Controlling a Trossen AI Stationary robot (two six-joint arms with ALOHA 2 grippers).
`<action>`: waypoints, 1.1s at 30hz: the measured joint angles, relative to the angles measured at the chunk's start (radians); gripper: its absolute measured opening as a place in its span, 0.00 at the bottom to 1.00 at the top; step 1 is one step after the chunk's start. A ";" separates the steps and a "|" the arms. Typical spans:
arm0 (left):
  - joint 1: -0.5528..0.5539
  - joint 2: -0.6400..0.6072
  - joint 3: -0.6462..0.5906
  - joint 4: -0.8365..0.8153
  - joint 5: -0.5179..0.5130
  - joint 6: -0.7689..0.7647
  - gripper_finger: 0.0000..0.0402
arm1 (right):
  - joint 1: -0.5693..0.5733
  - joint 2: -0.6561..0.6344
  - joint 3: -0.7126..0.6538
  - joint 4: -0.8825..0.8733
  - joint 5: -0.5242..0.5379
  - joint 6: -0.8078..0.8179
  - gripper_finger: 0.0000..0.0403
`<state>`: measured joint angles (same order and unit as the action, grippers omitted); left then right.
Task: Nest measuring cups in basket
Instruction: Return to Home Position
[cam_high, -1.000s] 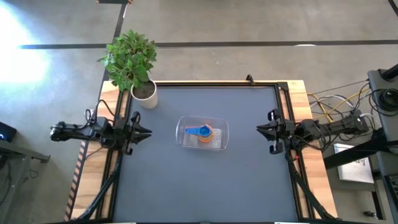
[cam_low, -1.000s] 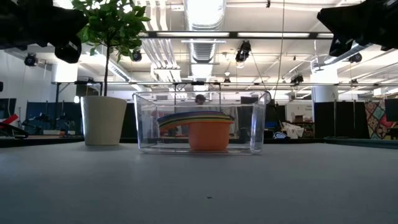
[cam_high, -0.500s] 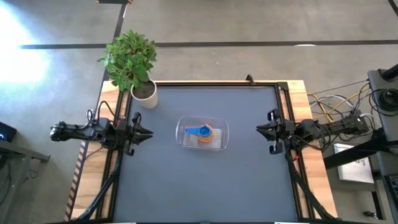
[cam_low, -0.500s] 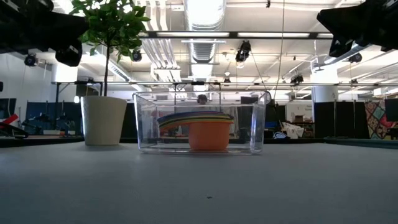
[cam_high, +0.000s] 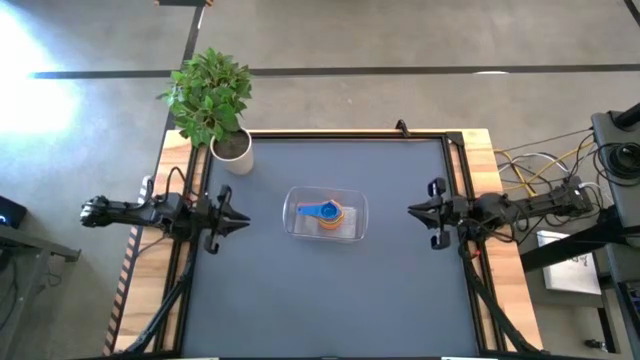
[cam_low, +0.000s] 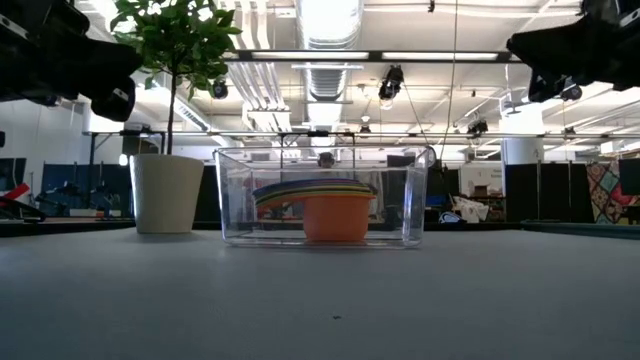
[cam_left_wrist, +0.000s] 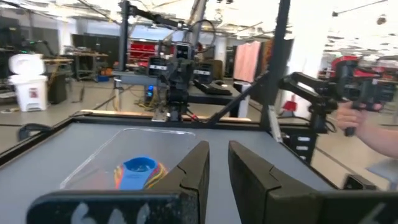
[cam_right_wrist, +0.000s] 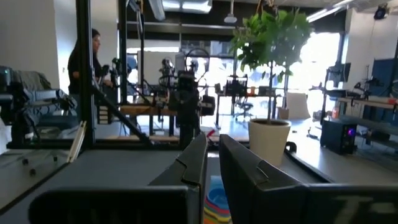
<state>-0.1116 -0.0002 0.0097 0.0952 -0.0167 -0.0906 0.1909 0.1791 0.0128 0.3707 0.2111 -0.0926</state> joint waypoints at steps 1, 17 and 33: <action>0.000 0.000 0.000 -0.001 0.014 0.000 0.10 | 0.000 0.000 0.000 -0.009 0.000 0.005 0.08; 0.000 0.011 0.006 -0.006 0.026 -0.050 0.10 | 0.000 0.000 -0.001 -0.116 0.000 0.014 0.08; 0.000 0.012 0.008 -0.006 0.026 -0.049 0.10 | 0.000 0.001 -0.002 -0.159 0.000 0.032 0.08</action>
<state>-0.1114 0.0113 0.0174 0.0887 0.0090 -0.1399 0.1912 0.1799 0.0113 0.2119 0.2111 -0.0608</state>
